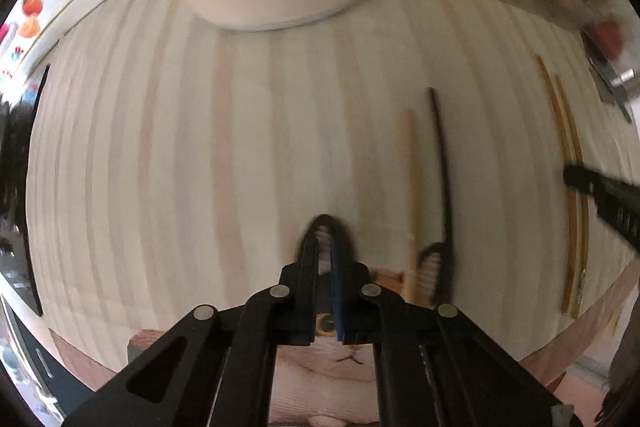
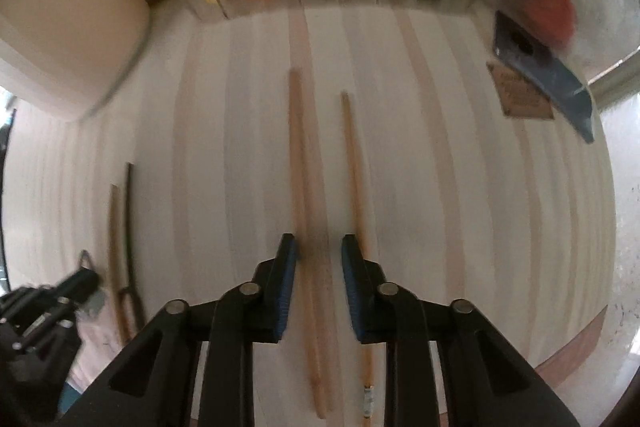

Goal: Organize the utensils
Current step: 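Grasp a light wooden chopstick with the left tool while the right tool grasps another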

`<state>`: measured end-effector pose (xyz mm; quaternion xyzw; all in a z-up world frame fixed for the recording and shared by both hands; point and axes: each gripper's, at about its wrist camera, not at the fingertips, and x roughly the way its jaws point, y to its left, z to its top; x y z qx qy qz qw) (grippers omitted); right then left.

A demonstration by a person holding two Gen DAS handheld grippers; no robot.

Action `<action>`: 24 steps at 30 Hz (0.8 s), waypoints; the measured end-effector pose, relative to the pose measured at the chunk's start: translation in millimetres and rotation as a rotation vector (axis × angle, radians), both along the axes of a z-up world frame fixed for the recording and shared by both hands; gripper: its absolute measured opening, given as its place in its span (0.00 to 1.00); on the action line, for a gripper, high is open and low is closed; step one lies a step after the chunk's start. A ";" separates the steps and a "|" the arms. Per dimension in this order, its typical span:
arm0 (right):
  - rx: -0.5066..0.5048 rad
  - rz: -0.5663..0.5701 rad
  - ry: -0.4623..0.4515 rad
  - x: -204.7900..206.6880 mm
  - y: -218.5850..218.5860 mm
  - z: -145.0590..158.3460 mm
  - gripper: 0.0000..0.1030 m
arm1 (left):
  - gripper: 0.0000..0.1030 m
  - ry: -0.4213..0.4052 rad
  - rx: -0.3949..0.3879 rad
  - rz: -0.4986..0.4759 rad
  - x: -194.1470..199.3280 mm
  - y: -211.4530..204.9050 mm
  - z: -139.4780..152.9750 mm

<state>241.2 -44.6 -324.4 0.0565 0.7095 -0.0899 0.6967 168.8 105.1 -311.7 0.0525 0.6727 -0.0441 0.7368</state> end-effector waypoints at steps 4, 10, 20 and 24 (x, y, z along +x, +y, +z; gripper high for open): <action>-0.015 0.045 0.008 -13.6 17.2 -3.3 0.08 | 0.04 0.021 -0.027 0.052 -0.2 18.8 2.7; 0.052 0.048 0.046 -38.8 28.1 -6.1 0.08 | 0.08 0.097 -0.284 0.140 -3.9 43.1 6.0; 0.048 0.041 0.055 -42.7 28.4 -13.1 0.08 | 0.13 0.070 -0.208 0.000 3.9 4.1 2.2; 0.037 0.043 0.060 -41.9 32.9 -14.8 0.08 | 0.05 0.048 -0.153 -0.023 0.4 1.4 -1.6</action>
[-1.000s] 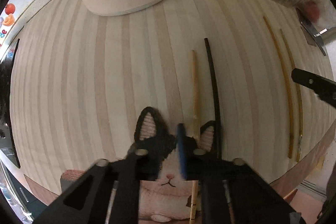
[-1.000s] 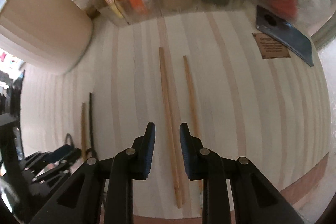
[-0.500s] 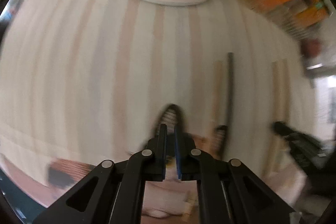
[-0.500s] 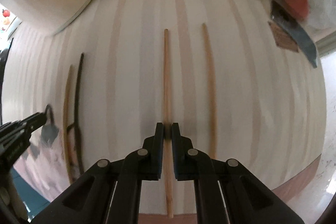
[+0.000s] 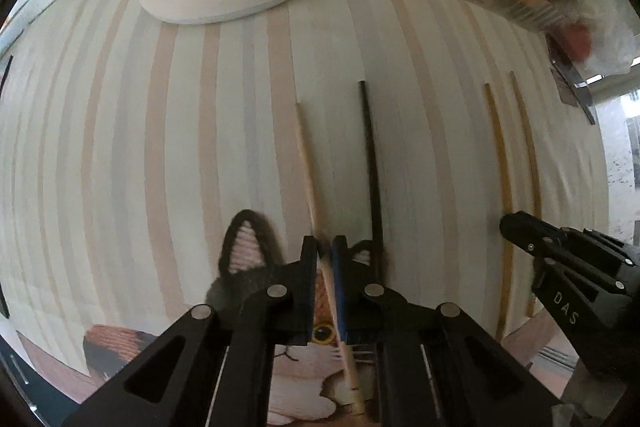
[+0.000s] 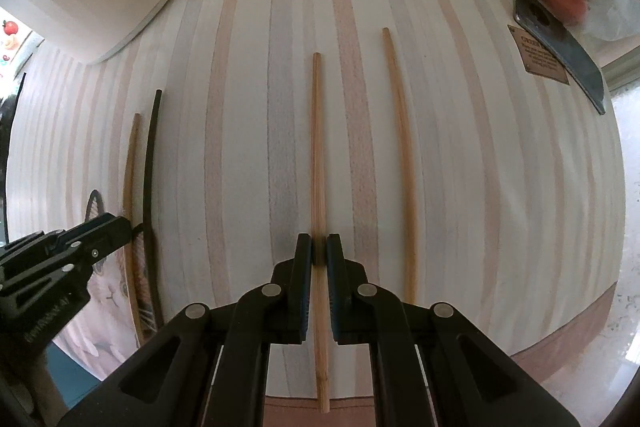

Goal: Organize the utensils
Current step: 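Grasp a light wooden chopstick with the left tool while the right tool grasps another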

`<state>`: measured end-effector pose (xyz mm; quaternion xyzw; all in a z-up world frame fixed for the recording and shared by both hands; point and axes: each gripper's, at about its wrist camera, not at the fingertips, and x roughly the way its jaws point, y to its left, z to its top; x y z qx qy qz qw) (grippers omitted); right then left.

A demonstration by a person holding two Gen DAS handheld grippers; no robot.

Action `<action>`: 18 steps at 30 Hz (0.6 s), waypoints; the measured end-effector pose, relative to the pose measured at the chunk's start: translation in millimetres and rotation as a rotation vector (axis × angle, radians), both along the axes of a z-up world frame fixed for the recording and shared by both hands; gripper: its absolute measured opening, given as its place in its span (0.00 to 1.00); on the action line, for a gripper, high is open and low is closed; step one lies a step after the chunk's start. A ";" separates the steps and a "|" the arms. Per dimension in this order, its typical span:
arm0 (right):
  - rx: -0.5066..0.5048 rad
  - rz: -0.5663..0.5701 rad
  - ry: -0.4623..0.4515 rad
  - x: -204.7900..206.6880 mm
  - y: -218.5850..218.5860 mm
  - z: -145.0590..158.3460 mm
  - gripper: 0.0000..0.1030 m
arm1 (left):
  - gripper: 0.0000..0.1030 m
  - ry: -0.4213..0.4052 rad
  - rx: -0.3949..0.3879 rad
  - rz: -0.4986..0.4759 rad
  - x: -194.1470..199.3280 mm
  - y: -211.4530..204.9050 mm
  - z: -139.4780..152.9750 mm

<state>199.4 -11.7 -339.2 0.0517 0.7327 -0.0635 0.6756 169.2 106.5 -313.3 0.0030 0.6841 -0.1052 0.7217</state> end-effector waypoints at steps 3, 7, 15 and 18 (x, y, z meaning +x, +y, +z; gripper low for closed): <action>-0.013 0.010 0.005 4.5 13.7 -2.3 0.08 | 0.05 -0.004 0.020 0.015 4.4 1.4 -1.3; -0.010 0.012 0.007 9.5 17.4 -2.2 0.08 | 0.05 -0.011 0.044 0.038 5.4 21.7 0.7; 0.012 0.020 0.032 8.0 19.6 -2.7 0.08 | 0.05 -0.007 0.057 0.091 -2.3 69.9 6.4; 0.028 0.030 0.046 3.7 26.8 -3.5 0.08 | 0.05 -0.008 0.064 0.095 1.5 64.0 2.6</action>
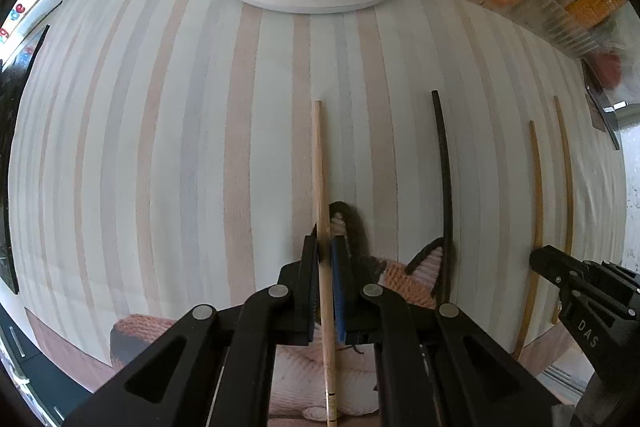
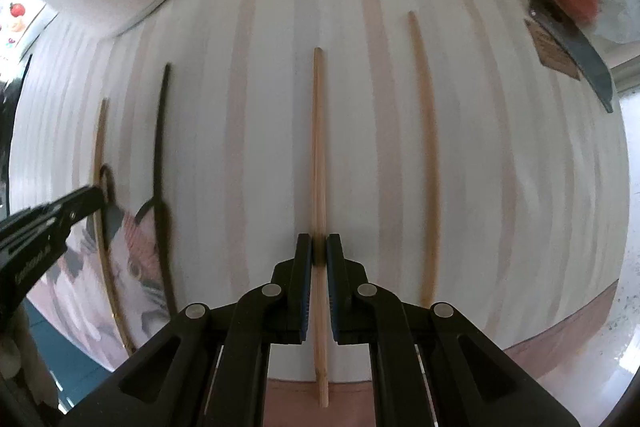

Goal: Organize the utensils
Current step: 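Grasp a light wooden chopstick with the left tool while the right tool grasps another, then lift both light chopsticks and insert them into the cream holder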

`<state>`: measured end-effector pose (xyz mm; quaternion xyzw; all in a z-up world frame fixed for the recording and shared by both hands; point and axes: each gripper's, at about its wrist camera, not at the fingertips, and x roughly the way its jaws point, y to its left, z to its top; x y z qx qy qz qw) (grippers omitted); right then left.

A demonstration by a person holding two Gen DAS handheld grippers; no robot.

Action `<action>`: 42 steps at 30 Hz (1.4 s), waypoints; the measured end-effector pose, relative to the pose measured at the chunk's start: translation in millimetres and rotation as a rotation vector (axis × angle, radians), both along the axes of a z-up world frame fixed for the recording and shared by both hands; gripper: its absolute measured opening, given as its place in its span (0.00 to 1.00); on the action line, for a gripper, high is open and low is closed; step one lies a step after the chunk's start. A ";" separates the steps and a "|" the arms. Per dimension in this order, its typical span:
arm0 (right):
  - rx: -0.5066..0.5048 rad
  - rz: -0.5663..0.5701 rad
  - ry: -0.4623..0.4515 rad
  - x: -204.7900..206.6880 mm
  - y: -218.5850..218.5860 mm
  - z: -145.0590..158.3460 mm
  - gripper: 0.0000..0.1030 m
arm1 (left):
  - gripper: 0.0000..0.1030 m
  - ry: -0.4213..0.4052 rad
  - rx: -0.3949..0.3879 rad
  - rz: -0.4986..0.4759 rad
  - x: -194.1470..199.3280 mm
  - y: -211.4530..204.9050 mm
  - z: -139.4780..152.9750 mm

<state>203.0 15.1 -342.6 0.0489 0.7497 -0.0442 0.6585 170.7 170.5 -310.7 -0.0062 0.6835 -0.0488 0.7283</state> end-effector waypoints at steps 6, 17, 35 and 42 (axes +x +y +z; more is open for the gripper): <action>-0.017 0.000 0.024 13.4 0.1 -2.2 0.10 | 0.06 -0.006 0.005 -0.001 1.0 -13.6 -4.4; 0.004 -0.010 0.042 27.7 21.0 -4.5 0.08 | 0.06 -0.012 0.018 0.007 -2.8 -44.6 -7.6; -0.078 0.044 0.028 43.9 57.2 0.5 0.09 | 0.04 -0.008 0.068 -0.018 -0.6 -56.5 -8.9; -0.032 0.013 -0.016 11.8 25.2 3.0 0.07 | 0.04 -0.044 0.054 -0.022 -14.6 -53.5 5.5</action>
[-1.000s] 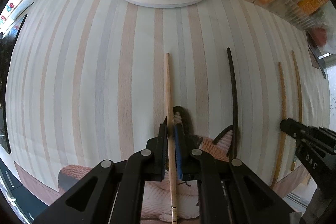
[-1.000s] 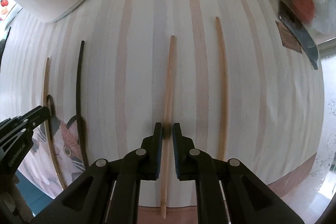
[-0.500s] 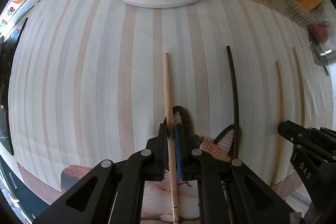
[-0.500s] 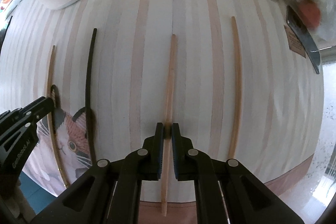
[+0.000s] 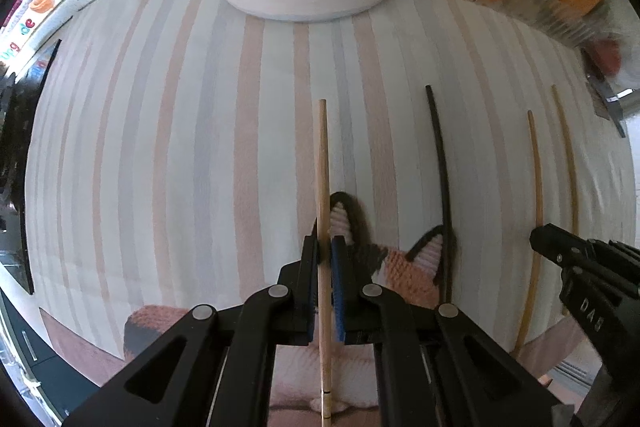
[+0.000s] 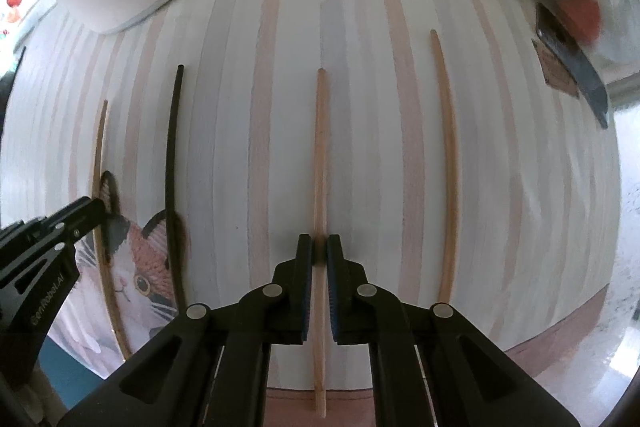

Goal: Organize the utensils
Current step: 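Lift both light chopsticks and insert them into the cream holder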

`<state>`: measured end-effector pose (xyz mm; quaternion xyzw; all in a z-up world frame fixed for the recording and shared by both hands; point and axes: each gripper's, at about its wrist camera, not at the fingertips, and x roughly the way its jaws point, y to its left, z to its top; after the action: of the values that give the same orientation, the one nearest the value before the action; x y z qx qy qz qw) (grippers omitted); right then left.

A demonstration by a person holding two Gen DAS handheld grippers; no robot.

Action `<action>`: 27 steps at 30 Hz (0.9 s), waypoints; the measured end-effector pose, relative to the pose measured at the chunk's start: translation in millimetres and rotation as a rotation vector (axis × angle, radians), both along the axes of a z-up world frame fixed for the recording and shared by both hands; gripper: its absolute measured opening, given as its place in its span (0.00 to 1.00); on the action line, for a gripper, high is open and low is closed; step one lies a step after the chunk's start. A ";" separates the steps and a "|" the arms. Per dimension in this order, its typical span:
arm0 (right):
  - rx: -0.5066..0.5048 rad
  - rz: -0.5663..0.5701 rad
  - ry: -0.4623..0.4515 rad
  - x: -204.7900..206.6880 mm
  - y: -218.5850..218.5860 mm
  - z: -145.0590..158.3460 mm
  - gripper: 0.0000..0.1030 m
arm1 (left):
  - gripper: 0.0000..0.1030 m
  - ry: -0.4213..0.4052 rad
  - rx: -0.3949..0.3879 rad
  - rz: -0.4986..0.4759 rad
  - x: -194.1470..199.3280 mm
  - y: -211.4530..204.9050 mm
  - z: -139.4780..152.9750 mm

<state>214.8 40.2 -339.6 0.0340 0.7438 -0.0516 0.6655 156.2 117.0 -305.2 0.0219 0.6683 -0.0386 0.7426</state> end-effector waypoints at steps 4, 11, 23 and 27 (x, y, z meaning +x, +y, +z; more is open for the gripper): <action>0.061 -0.022 -0.042 -7.1 -10.3 15.8 0.07 | 0.04 -0.033 -0.027 0.000 -8.4 4.7 19.4; 0.143 -0.036 -0.116 -13.4 -22.1 57.3 0.07 | 0.04 -0.121 -0.090 0.026 -20.9 18.7 65.3; 0.273 -0.034 -0.386 37.3 -27.8 181.8 0.07 | 0.04 -0.496 -0.243 0.037 7.8 38.0 237.5; 0.310 -0.020 -0.531 87.8 -14.4 237.9 0.07 | 0.04 -0.606 -0.304 0.014 40.8 37.3 304.5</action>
<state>302.7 25.9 -101.7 0.1548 0.5426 0.0668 0.8229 197.0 154.3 -0.7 -0.0830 0.4037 -0.1244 0.9026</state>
